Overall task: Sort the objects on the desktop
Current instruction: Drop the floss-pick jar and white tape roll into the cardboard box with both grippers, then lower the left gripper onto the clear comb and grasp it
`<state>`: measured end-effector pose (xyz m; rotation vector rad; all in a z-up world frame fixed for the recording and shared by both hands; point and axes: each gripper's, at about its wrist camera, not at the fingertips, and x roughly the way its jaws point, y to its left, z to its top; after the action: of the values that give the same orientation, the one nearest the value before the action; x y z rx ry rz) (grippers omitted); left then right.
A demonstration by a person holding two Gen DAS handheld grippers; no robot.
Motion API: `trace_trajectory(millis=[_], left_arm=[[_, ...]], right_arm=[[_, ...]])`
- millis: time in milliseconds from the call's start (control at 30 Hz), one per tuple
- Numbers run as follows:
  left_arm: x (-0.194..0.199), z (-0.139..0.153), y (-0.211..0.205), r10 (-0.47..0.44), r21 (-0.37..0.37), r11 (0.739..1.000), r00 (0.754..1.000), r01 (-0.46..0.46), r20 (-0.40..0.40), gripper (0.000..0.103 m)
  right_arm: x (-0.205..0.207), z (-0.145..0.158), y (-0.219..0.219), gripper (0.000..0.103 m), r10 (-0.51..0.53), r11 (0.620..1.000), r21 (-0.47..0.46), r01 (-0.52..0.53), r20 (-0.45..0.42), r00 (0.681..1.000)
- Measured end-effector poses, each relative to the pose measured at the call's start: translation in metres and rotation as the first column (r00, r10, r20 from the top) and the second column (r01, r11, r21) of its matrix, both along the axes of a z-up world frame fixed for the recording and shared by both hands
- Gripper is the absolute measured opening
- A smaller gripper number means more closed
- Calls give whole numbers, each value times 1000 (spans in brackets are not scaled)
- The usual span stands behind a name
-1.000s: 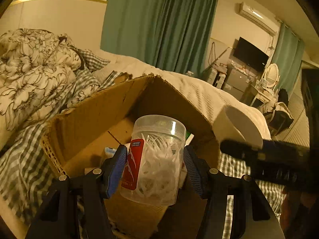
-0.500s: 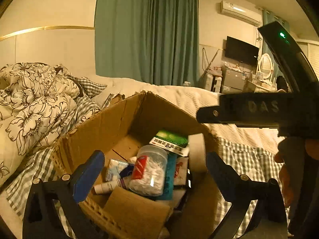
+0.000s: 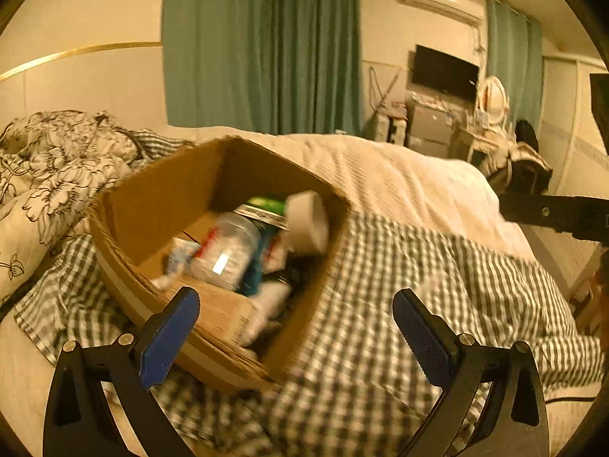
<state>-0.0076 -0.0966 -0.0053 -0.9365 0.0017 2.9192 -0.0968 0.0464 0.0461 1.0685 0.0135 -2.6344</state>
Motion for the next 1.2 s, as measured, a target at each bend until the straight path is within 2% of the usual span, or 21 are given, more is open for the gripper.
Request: trace_trajectory(millis=[133, 233, 333, 467, 533, 600, 667, 733, 800, 867, 900, 967, 1033, 1067, 1100, 1133, 1200], left_arm=[[0, -16, 29, -27, 21, 999, 999, 26, 31, 103], [-9, -32, 52, -29, 46, 999, 997, 26, 69, 103], [-21, -46, 76, -45, 56, 998, 995, 40, 88, 103], [-44, -62, 113, -94, 0, 996, 989, 95, 116, 103], [-61, -73, 135, -132, -34, 990, 984, 137, 123, 103], [-75, -83, 151, -175, -59, 981, 974, 185, 141, 103], [-99, -99, 171, -228, -114, 960, 950, 256, 212, 103], [-123, -114, 185, -229, -178, 942, 930, 286, 287, 103], [-139, -126, 190, -246, -186, 931, 916, 314, 316, 103], [-148, -136, 192, -265, -189, 920, 901, 343, 344, 103], [-151, -144, 193, -276, -192, 913, 891, 360, 361, 100], [-155, -155, 193, -289, -183, 906, 872, 383, 395, 83], [-158, -165, 188, -314, -115, 910, 845, 397, 433, 62], [-157, -164, 186, -329, -94, 910, 842, 403, 427, 56], [-154, -163, 184, -338, -82, 910, 842, 407, 420, 39], [-153, -161, 183, -342, -77, 910, 841, 408, 420, 31], [-151, -160, 182, -338, -81, 911, 844, 405, 416, 28]], right_arm=[[12, -18, 42, 91, -46, 999, 4, 46, -14, 999], [12, -41, 70, 91, -83, 997, -3, 83, -3, 997], [3, -69, 91, 91, -111, 993, 30, 110, 9, 994], [-18, -105, 111, 91, -112, 993, 46, 110, 59, 992], [-28, -116, 115, 91, -116, 992, 62, 113, 53, 992], [-37, -123, 125, 91, -132, 990, 59, 130, 27, 991], [-48, -130, 136, 91, -142, 990, 26, 142, 37, 989], [-56, -138, 148, 91, -165, 986, -20, 167, 59, 984], [-59, -146, 160, 91, -198, 977, -63, 203, 70, 978], [-66, -153, 166, 91, -207, 976, -54, 213, 91, 974], [-68, -157, 167, 91, -209, 976, -46, 214, 98, 973], [-70, -160, 166, 91, -207, 976, -50, 213, 105, 973], [-69, -163, 165, 91, -208, 975, -61, 215, 109, 972], [-69, -162, 165, 91, -205, 975, -66, 213, 106, 973], [-68, -161, 164, 91, -204, 975, -67, 211, 104, 973], [-67, -159, 163, 91, -202, 975, -68, 210, 101, 974], [-64, -156, 162, 91, -204, 975, -71, 211, 97, 974]])
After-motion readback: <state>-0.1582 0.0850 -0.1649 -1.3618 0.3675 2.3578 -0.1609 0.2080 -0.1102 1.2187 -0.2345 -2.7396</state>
